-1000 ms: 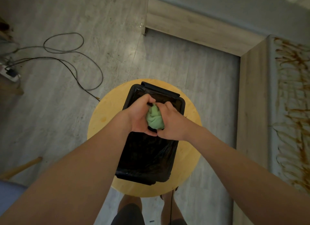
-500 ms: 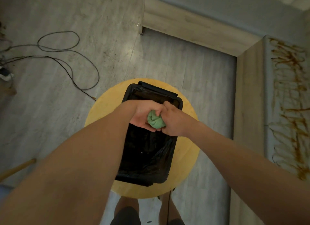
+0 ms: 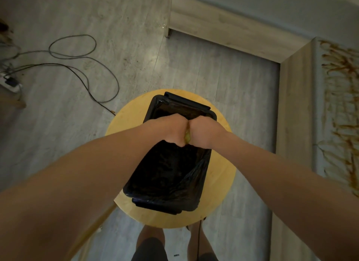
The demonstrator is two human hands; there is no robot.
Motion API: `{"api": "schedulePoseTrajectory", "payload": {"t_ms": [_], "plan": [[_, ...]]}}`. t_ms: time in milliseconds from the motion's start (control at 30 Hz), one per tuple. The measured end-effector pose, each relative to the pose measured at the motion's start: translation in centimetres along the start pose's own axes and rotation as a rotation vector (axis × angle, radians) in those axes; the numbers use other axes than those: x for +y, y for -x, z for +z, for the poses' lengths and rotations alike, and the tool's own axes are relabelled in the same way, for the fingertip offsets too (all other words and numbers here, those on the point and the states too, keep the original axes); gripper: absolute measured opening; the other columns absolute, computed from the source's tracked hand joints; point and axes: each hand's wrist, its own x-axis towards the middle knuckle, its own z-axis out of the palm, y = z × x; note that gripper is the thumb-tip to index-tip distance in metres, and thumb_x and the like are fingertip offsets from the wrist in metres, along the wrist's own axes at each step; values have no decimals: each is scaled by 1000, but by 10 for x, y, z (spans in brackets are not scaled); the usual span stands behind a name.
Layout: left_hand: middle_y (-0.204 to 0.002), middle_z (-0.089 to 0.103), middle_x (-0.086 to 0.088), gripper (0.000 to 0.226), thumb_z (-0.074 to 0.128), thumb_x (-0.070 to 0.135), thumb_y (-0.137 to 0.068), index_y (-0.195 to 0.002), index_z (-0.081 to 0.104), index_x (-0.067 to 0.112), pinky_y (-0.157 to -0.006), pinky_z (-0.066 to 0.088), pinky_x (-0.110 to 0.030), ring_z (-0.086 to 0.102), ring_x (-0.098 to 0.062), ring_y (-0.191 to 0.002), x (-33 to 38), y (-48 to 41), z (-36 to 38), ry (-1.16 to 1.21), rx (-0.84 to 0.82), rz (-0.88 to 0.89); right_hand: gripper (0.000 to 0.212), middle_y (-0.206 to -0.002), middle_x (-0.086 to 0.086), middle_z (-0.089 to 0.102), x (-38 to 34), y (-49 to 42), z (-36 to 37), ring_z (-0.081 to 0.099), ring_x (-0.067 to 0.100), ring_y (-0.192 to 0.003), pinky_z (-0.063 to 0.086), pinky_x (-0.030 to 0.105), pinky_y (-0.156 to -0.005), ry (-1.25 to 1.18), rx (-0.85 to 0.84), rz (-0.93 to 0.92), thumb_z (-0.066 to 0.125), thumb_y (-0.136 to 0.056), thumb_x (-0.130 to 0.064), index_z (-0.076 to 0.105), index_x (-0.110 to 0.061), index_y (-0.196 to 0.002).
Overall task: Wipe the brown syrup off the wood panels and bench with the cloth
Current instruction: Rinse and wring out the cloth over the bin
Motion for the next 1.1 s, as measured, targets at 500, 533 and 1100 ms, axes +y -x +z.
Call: {"api": "schedulePoseTrajectory", "payload": {"t_ms": [500,533,1100], "plan": [[-103,60,0,37,77,33,-85,-107,53,16,-63,46,-32,64,-23,-91,-12,-4,14,-35,311,200,16,-81,4,67,11,7,7,66,27,-78,45,34,-60,-278,23,79,63,-91,-25,58,-14,-81],[-104,62,1,41,81,33,-83,-109,54,17,-68,53,-31,65,-21,-94,-8,-2,4,159,98,154,15,-90,6,67,15,9,10,66,28,-83,47,36,-63,-186,85,48,64,-92,-28,60,-13,-90],[-63,38,3,23,73,23,-92,-79,55,19,-42,18,-21,26,-10,-51,-28,8,5,946,-545,-48,27,-60,1,52,0,9,7,48,23,-39,23,23,-41,313,473,-139,80,-73,-18,67,-11,-96]]}}
